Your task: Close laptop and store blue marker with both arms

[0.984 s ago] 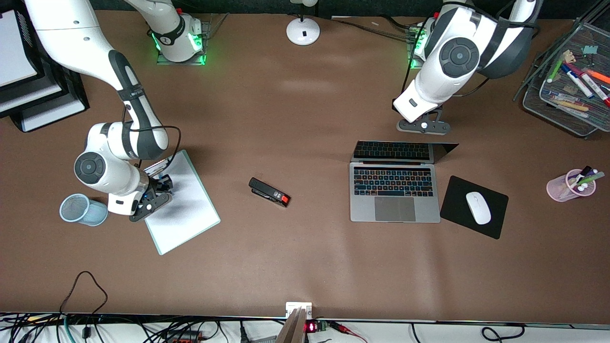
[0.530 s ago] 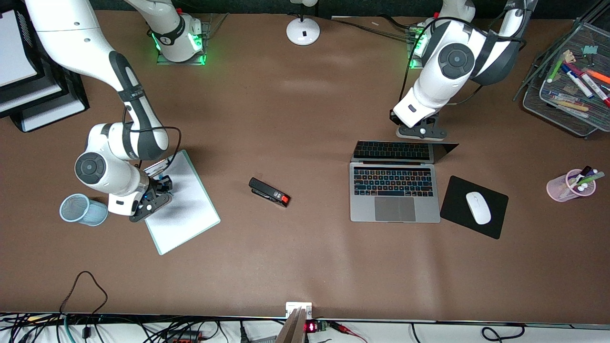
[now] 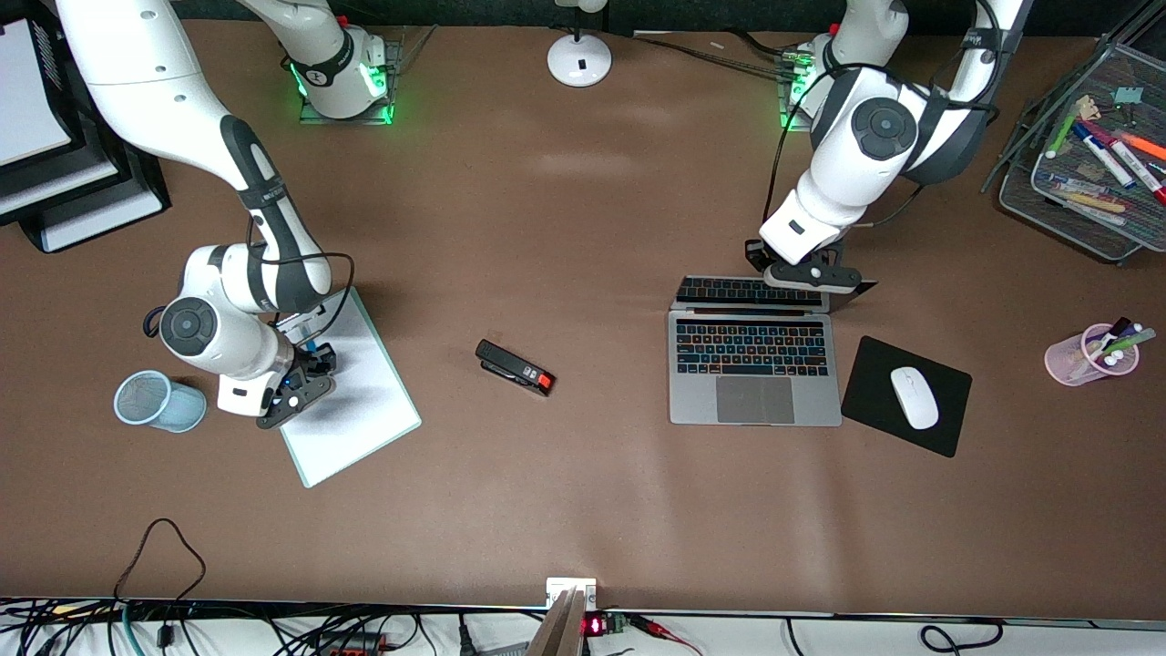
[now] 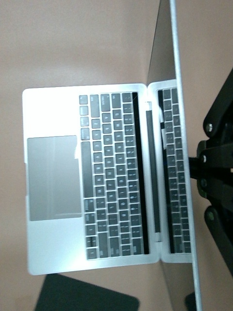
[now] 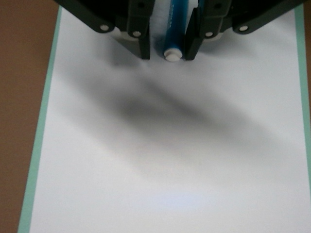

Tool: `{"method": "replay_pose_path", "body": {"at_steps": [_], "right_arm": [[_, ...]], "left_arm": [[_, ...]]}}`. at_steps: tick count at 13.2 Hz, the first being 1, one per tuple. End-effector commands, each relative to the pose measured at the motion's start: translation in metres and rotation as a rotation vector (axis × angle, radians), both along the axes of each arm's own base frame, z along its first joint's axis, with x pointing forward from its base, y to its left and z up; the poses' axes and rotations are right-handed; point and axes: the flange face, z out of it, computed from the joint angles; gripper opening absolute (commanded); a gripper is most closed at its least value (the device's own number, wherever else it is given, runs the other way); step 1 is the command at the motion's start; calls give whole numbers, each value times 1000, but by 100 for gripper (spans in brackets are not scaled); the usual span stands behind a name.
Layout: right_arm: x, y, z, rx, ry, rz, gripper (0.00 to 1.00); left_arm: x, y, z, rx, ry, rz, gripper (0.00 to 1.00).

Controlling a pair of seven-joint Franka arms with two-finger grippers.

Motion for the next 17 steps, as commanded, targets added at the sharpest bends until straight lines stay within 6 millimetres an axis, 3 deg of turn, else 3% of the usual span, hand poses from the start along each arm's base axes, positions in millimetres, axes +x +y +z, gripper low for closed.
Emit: {"method": "replay_pose_path", "body": {"at_steps": [1,2,5,6,11,13,17], "right_arm": [[3,1,-5,4,-7,6,36],[3,1,-5,5,-11,5,32],[4,2,-2,5,-13,1,5],[9,3,7,7,-28,2,0],[28,-1,79,10,-40,5,0],[30,-6,123,14,-93,36,0],[21,-49,188,103,-113,180,0]], "left_arm": [[16,3,1,2,-48,-16,0],[21,3,5,-5,-59,-15,0],[44,7,4,0,-77,-23,0],[50,7,1,7,-79,-32,0],[74,4,-13,9,-81,-55,0],[88,5,-16,13,-92,-65,0],[106,4,-22,-6,-95,-56,0]]}}
